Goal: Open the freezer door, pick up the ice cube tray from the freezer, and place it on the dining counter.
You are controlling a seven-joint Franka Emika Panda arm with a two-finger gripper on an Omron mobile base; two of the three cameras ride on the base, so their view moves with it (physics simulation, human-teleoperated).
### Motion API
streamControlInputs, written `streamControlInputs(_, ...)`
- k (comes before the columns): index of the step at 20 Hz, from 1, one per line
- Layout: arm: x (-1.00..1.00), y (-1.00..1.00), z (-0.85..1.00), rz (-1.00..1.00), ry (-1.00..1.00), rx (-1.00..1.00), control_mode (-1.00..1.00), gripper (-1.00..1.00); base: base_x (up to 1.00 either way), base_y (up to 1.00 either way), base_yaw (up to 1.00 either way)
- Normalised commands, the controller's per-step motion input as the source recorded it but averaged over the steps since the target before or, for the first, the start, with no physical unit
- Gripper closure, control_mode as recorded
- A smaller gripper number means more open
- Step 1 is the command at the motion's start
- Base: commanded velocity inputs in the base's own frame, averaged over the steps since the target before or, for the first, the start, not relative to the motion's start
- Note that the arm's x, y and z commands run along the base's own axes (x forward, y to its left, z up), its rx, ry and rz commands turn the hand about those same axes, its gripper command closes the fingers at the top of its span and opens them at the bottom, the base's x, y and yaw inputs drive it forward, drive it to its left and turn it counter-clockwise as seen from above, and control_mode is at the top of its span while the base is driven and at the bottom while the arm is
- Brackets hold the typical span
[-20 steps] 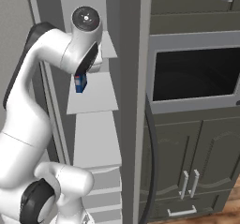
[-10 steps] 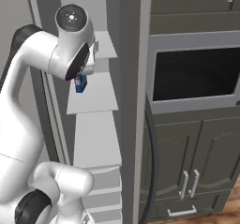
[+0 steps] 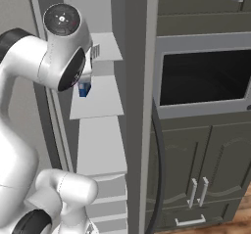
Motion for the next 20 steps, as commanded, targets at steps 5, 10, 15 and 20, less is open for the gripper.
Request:
streamControlInputs(5, -0.42, 0.02, 0.0, 0.0, 0.0, 0.0, -1.0, 1.0, 0.0, 0.0, 0.0)
streamControlInputs(10, -0.45, 0.13, 0.0, 0.0, 0.0, 0.0, -1.0, 1.0, 0.0, 0.0, 0.0)
streamControlInputs(15, -0.36, 0.16, 0.0, 0.0, 0.0, 0.0, -1.0, 1.0, 0.0, 0.0, 0.0)
streamControlInputs(20, -0.36, 0.11, 0.0, 0.0, -0.02, 0.0, -1.0, 1.0, 0.0, 0.0, 0.0)
